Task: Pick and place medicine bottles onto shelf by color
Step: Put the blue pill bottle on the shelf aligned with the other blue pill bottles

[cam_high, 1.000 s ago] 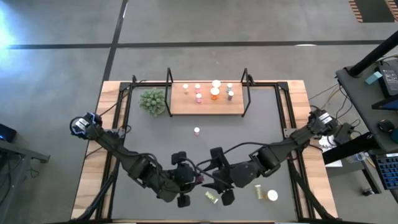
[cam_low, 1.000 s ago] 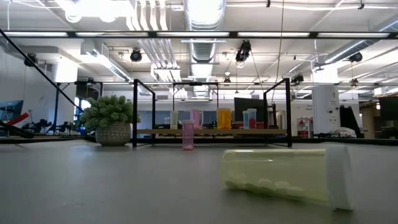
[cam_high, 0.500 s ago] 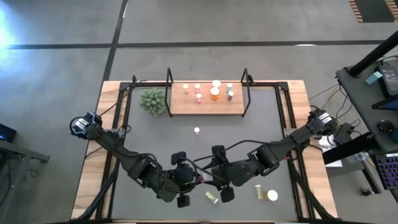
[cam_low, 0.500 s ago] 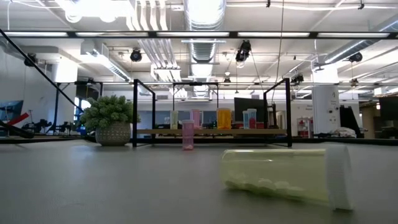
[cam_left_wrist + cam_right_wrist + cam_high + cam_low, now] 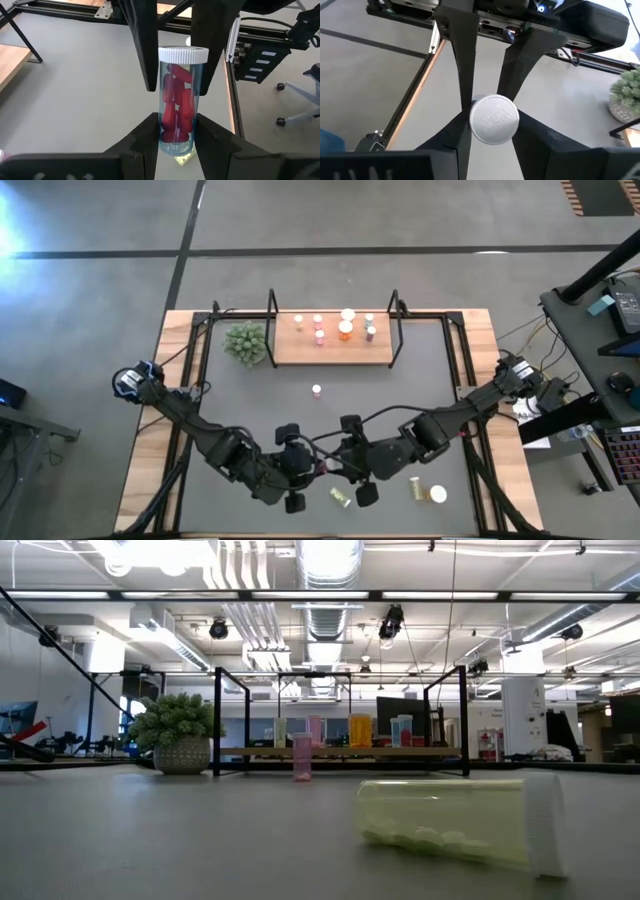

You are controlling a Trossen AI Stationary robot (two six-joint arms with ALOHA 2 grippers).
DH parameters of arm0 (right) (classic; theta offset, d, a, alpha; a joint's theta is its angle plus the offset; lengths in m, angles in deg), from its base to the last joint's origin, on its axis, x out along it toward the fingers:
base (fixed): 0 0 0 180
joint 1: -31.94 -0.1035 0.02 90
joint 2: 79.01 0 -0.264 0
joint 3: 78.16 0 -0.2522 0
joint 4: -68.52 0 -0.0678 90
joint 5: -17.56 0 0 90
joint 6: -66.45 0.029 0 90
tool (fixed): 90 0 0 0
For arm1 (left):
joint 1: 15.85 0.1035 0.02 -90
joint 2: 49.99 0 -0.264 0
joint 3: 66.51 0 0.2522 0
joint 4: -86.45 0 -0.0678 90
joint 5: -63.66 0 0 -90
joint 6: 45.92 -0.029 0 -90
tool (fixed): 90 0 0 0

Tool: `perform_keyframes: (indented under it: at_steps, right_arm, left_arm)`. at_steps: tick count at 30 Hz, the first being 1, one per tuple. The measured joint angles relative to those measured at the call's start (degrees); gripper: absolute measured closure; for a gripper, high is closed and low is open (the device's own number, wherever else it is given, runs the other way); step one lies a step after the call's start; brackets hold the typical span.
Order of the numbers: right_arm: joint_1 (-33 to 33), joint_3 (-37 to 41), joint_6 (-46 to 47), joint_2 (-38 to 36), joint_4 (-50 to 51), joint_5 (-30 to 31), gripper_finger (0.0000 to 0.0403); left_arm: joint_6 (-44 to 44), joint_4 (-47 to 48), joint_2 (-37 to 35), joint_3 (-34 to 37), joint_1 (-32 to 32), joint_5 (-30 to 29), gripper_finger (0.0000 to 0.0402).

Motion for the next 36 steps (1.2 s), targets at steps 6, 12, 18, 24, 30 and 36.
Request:
perform_keyframes:
  at_steps: [6,12,18,24,30,36]
  right_arm:
    - [0.0,0.0,0.0,0.0,-0.2,-1.2,0.0297]
    - [0.2,0.0,0.0,0.0,-0.1,-1.3,0.0295]
    - [0.5,0.0,0.9,0.0,0.6,-1.4,0.0297]
    - [1.2,-1.5,1.9,-0.1,6.8,-1.6,0.0297]
    - [4.7,-7.5,5.4,-0.2,23.1,-1.4,0.0298]
    - [10.6,-9.7,8.0,-0.3,37.7,-1.4,0.0298]
  left_arm:
    - [0.1,-0.4,0.0,0.0,0.0,0.2,0.0307]
    - [0.4,-0.4,0.0,0.0,0.1,0.0,0.0296]
    - [0.5,-0.9,0.0,0.1,0.6,-0.3,0.0254]
    - [0.4,-0.9,0.0,0.1,0.9,-0.3,0.0204]
    - [0.2,-0.8,0.0,0.1,2.0,-0.3,0.0174]
    - [0.1,1.2,-0.6,0.1,3.4,-0.2,0.0170]
